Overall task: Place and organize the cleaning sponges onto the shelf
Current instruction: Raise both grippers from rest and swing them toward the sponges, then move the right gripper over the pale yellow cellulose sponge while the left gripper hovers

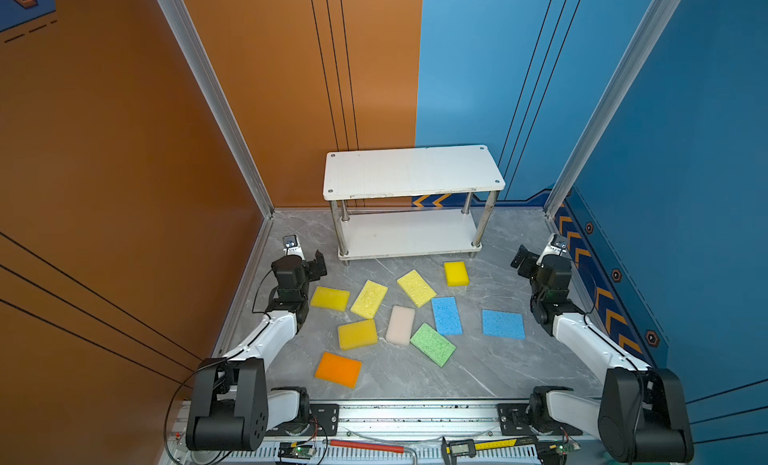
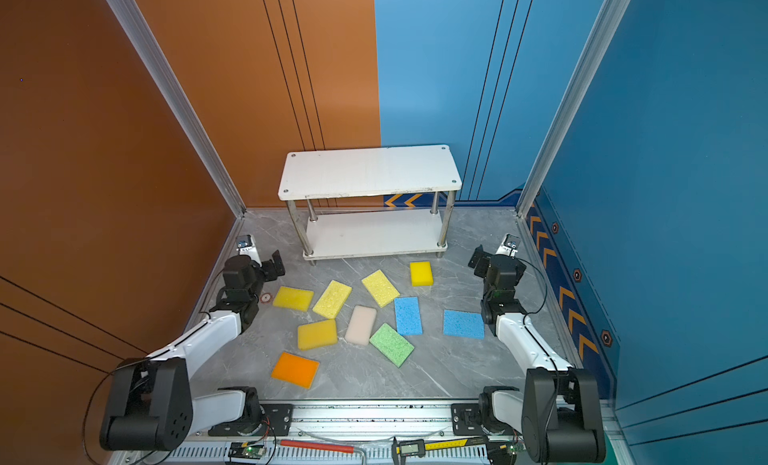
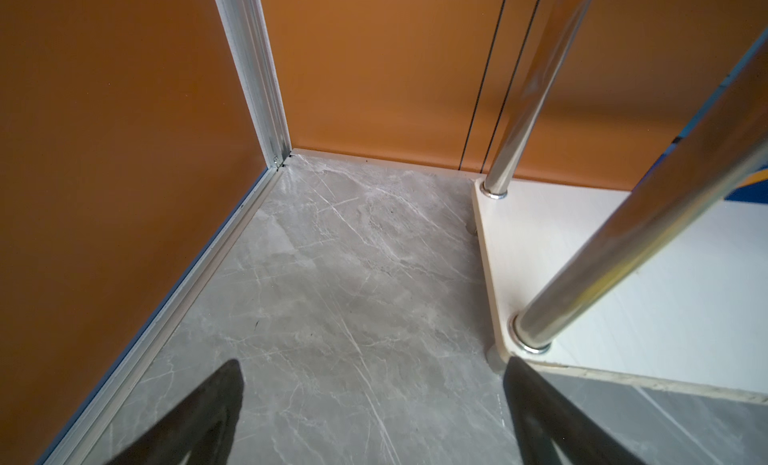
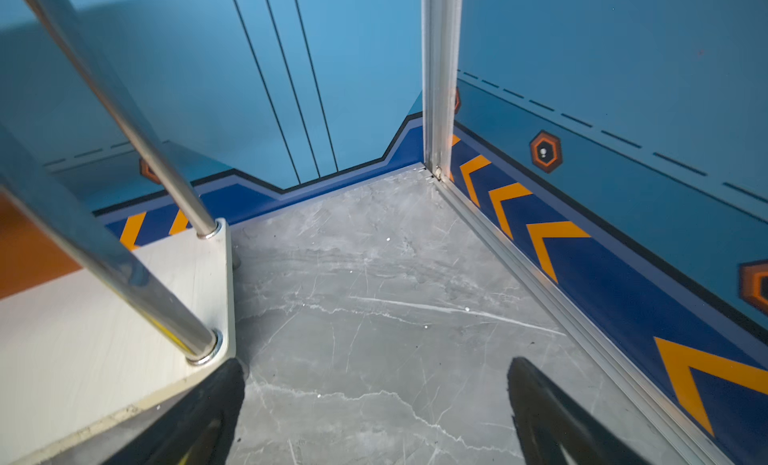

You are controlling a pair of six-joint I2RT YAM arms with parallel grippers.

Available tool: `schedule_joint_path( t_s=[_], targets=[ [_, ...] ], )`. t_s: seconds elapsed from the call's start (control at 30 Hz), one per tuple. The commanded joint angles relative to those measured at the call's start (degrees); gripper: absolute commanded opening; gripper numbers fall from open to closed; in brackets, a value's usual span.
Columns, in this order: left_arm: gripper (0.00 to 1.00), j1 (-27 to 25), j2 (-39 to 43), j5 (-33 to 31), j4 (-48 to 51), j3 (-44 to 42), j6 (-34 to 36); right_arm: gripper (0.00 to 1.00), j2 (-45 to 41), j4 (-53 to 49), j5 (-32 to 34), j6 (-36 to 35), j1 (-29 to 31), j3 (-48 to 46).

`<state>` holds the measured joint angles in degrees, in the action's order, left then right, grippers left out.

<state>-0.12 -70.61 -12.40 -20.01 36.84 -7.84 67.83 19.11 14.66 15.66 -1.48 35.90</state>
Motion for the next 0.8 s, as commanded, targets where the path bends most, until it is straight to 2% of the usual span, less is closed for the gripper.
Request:
schedule_joint_path(
  t_s=[0.0,0.13,0.23,0.33,0.43,0.63,0.77],
  targets=[
    [0.98,-0.4,2.6,-2.7,24.1,8.0,-9.5,1.0,-1.9,-22.6,-1.6,10.5,-2.3,6.1],
    [0.98,-0.8,5.1,2.6,39.7,12.8,-18.3,1.0,-2.5,-36.2,-10.9,13.3,-3.1,13.2],
    [0.98,-1.8,8.7,9.5,41.6,11.5,-21.7,1.0,-2.7,-43.4,-17.0,13.3,-2.5,17.0],
    [0.98,-3.7,11.4,12.4,45.3,10.7,-24.7,1.0,-3.5,-49.6,-20.8,12.3,-1.1,19.5],
    [0.98,-4.6,12.9,18.4,48.4,10.3,-27.2,1.0,-5.0,-53.4,-26.6,12.2,0.0,20.3],
    [0.98,-8.8,16.5,27.1,54.6,10.2,-29.6,1.0,-6.3,-61.2,-30.9,12.6,5.6,21.4],
    [0.98,-13.4,19.1,29.9,58.1,9.9,-30.9,1.0,-6.7,-65.3,-29.3,13.4,13.1,22.1]
  ],
)
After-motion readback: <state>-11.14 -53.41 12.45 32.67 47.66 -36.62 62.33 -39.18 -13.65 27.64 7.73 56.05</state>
